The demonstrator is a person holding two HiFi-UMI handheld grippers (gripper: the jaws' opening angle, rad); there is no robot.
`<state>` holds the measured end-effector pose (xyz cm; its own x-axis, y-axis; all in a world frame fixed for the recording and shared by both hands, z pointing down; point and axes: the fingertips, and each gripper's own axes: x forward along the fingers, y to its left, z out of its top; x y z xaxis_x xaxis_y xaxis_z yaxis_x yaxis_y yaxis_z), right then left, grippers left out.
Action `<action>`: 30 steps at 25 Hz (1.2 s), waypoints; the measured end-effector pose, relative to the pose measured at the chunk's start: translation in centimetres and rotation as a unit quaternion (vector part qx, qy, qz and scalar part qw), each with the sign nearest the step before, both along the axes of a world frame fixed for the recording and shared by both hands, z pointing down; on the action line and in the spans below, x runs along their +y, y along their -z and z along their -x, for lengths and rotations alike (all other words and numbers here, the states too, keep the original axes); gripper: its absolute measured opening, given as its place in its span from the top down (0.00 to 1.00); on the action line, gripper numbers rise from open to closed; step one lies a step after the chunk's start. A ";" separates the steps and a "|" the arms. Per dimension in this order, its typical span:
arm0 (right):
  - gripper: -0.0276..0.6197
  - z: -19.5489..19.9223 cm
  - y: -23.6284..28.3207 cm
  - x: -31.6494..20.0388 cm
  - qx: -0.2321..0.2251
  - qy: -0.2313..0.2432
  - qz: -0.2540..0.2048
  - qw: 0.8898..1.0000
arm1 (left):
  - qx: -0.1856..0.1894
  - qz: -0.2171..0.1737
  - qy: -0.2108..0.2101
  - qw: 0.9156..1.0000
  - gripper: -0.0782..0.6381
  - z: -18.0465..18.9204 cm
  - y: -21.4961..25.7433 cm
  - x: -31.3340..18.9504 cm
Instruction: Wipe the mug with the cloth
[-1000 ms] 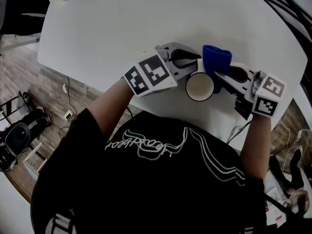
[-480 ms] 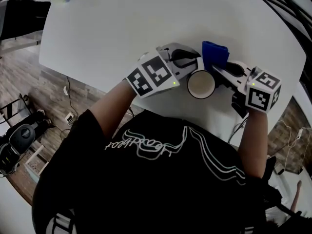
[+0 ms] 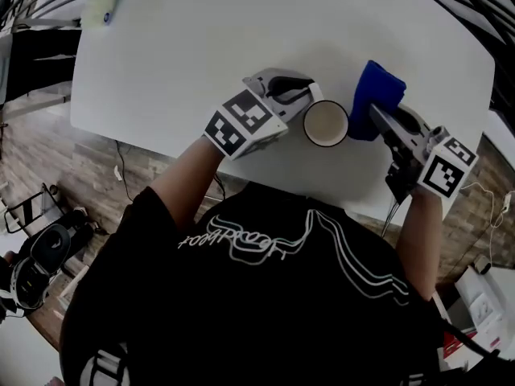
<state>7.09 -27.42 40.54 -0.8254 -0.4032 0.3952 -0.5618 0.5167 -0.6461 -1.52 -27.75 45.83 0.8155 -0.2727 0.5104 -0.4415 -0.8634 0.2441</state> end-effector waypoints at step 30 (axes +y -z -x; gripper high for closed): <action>0.87 -3.0 -1.4 2.3 -0.102 -0.099 0.024 0.990 | -0.073 -0.008 -0.023 0.997 0.83 -0.6 -0.6 1.6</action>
<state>10.14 -25.09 41.96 -0.7969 -0.5495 0.2509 -0.5041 0.3762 -0.7774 -0.96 -26.20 46.40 0.7449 -0.2455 0.6203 -0.4308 -0.8870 0.1662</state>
